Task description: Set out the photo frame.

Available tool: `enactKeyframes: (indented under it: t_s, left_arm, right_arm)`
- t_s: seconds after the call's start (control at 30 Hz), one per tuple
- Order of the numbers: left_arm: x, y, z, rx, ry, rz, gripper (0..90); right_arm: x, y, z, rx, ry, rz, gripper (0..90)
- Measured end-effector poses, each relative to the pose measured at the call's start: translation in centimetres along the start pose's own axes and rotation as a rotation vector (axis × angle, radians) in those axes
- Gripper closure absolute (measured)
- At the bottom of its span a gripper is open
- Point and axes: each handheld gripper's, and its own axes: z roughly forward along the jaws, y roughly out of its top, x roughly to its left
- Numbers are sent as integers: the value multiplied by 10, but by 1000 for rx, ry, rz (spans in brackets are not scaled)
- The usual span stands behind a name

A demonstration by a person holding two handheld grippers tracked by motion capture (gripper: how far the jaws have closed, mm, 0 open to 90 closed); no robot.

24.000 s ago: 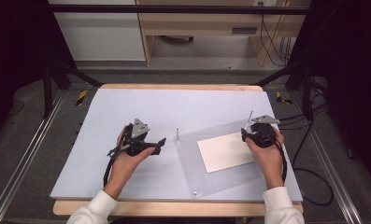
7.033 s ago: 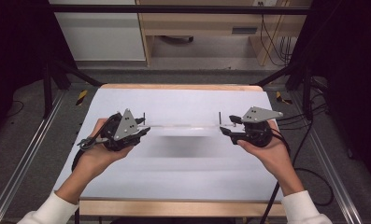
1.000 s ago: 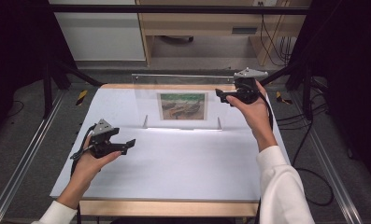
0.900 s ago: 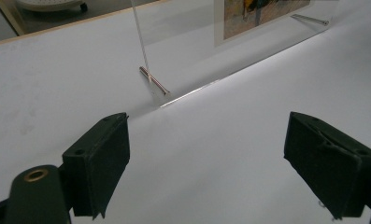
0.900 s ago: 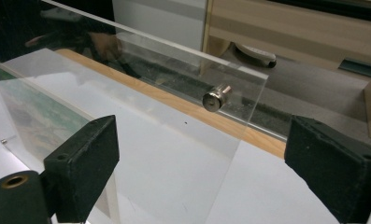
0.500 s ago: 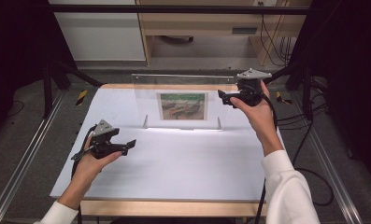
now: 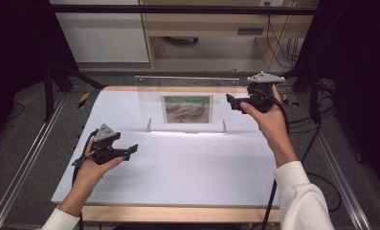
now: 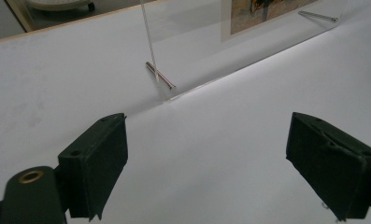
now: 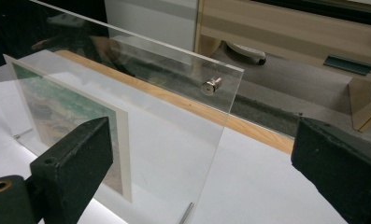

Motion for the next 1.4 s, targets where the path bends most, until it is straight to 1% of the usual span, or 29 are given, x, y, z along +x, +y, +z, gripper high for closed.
enactKeyframes:
  t_s: [0.1, 0.17, 0.23, 0.27, 0.37, 0.43, 0.53, 0.67, 0.77, 1.0, 1.07, 1.2, 1.27, 1.4]
  left_arm:
    - [-1, -1, -3, -2, 5, 3, 118]
    - [-1, -1, -6, 1, 7, 16, 112]
    - [1, 0, -9, -16, 16, 3, 109]
    - [2, 0, -11, -17, 19, 0, 105]
    - [3, -1, -13, -21, 25, -9, 87]
    - [4, -2, -14, -8, 18, -6, 85]
    - [5, -3, -17, -13, 21, -7, 81]
    - [8, -5, -19, -16, 28, -19, 71]
    - [8, -7, -20, -17, 32, -27, 67]
    - [8, -10, -19, -9, 27, -23, 67]
    - [8, -11, -18, -8, 26, -23, 67]
    - [7, -13, -17, 3, 24, -13, 67]
    - [7, -14, -16, 3, 25, -14, 67]
    - [7, -15, -15, 8, 22, -10, 67]
  right_arm:
    - [1, -1, -8, 2, -10, 0, 59]
    - [1, -2, -13, 4, -17, 9, 59]
    - [1, -4, -20, 6, -26, 15, 59]
    - [1, -5, -23, 7, -29, 14, 59]
    - [0, -9, -33, 7, -39, 17, 56]
    - [0, -14, -39, 5, -41, 21, 52]
    - [0, -21, -48, 11, -45, 23, 39]
    - [0, -33, -56, 22, -45, 21, 39]
    - [-1, -42, -61, 20, -42, 34, 39]
    - [-5, -65, -64, 45, -47, 53, 40]
    - [-5, -71, -65, 39, -54, 49, 42]
    - [-2, -82, -69, 34, -58, 56, 44]
    - [-1, -87, -70, 44, -59, 41, 44]
    - [4, -98, -73, 56, -47, 43, 44]
